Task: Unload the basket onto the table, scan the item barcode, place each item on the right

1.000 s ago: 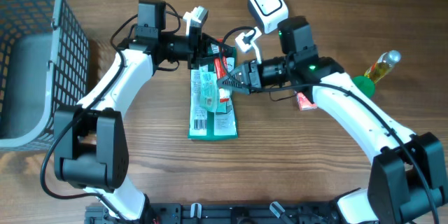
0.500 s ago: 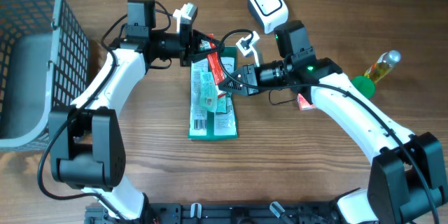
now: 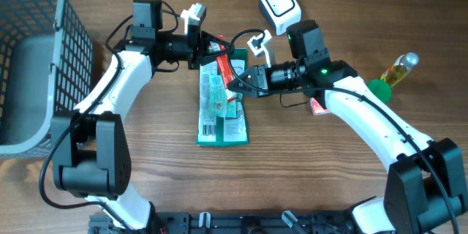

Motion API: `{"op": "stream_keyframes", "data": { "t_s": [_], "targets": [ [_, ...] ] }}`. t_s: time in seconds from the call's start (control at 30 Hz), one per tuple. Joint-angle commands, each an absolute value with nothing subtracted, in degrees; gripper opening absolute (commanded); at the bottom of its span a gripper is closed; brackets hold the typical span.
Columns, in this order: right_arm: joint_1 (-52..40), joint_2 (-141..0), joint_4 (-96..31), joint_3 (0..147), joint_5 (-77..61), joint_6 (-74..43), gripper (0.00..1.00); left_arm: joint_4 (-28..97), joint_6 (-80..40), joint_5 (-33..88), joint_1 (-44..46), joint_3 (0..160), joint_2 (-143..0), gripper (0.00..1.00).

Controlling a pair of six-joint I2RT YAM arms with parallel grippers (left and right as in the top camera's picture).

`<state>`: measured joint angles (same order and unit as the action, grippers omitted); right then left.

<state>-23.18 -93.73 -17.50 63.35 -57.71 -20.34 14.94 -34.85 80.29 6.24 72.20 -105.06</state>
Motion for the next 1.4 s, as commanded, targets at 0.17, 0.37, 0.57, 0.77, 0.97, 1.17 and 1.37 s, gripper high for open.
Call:
{"op": "stream_keyframes", "data": {
  "t_s": [0.17,0.37,0.57,0.77,0.97,1.17,1.37],
  "targets": [
    [-23.3,-92.7,-17.1,63.4,-55.0,-20.1,0.42,14.8,-35.2,82.1,6.0,72.2,-105.6,0.04],
    [-23.3,-93.3,-17.0,63.4,-54.0,-20.5,0.40,14.8,-35.2,82.1,6.0,72.2,-105.6,0.04],
    [-24.1,-93.4,-16.6,63.4,-56.7,-21.1,0.43,14.8,-35.2,82.1,6.0,72.2,-105.6,0.04],
    [-26.2,-93.4,-15.0,63.3,-57.8,-21.0,0.33,14.8,-35.2,82.9,6.0,72.2,-105.6,0.04],
    [-26.2,-93.4,-13.1,63.3,-60.5,-20.9,0.28,14.8,-35.2,83.1,6.0,72.2,-105.6,0.04],
    [-24.5,-93.4,-13.0,63.3,-67.5,-17.8,0.28,14.7,-35.2,83.1,6.0,72.2,-105.6,0.04],
    [-24.1,-93.4,-14.0,63.3,-67.6,-16.4,0.27,14.7,-35.2,83.1,6.0,72.2,-105.6,0.04]
  ]
}}
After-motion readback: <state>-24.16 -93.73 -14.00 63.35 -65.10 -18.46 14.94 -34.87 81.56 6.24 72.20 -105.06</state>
